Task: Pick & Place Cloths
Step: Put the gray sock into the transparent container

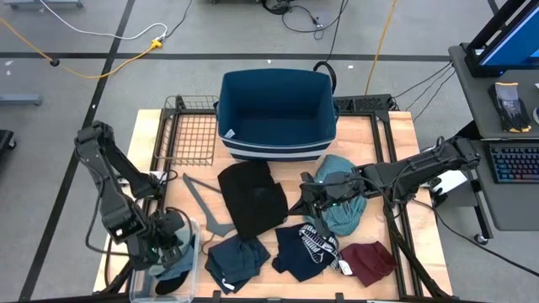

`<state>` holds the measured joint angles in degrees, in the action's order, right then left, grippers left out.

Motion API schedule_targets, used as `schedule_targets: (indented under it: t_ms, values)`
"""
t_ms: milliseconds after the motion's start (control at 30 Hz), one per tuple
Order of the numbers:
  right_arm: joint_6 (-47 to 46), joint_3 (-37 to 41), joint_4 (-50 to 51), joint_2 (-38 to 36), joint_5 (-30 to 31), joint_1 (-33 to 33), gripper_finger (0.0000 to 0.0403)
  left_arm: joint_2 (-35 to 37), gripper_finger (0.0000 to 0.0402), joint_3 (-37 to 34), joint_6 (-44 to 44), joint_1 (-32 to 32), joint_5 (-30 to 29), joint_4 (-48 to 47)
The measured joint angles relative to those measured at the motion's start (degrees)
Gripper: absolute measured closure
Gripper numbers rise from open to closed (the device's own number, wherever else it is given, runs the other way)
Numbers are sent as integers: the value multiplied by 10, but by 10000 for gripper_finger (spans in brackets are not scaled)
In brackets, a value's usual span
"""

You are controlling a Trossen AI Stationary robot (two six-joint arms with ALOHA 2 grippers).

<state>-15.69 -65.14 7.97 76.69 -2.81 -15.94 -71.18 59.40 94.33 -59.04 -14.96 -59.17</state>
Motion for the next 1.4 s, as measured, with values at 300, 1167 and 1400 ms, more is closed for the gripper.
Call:
schedule_targets:
  t_ms: [300,1167,1400]
  values:
    - [-1,0,0,0,0,3,403,-51,400,0,28,-4,-45,-29]
    - [-14,0,-4,0,0,3,403,-30,396,0,343,-4,-90,-22]
    - [-13,0,-4,0,1,3,403,-24,396,0,340,-1,-76,-34]
